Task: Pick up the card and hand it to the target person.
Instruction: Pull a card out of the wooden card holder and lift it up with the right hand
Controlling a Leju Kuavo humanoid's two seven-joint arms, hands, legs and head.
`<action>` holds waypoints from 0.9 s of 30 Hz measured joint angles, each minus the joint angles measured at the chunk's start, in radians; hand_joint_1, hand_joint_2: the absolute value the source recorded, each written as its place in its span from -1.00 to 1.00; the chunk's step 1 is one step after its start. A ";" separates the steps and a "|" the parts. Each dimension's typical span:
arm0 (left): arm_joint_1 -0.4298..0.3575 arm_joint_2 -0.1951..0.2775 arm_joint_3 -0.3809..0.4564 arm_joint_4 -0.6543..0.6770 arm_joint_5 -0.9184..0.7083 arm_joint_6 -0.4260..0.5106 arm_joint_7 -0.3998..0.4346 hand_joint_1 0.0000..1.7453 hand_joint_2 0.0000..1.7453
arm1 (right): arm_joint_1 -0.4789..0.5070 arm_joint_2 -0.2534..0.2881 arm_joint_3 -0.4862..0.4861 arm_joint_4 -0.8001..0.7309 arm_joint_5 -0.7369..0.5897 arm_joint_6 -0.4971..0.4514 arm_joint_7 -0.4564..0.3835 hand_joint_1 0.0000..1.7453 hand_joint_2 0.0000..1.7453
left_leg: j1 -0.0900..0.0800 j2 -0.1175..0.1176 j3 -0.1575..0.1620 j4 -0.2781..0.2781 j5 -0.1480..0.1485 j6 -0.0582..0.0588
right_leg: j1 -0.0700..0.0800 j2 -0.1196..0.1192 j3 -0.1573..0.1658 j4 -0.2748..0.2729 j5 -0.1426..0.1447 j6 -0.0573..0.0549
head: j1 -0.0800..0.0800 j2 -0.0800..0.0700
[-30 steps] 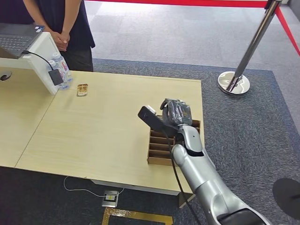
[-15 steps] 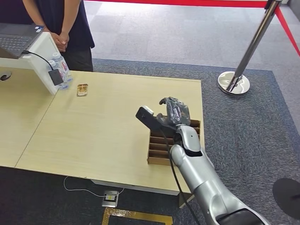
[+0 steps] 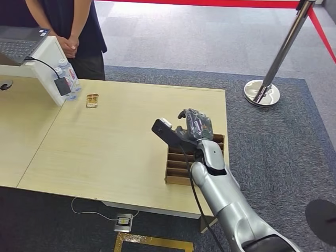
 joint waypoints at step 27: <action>0.001 -0.001 0.000 0.000 0.002 0.001 -0.002 -1.00 1.00 | 0.006 -0.006 0.000 0.040 -0.003 0.003 0.010 0.01 1.00 | 0.000 0.000 0.000 0.000 0.000 0.000 | 0.000 0.000 0.000 0.000 0.000 0.000 | 0.000 0.000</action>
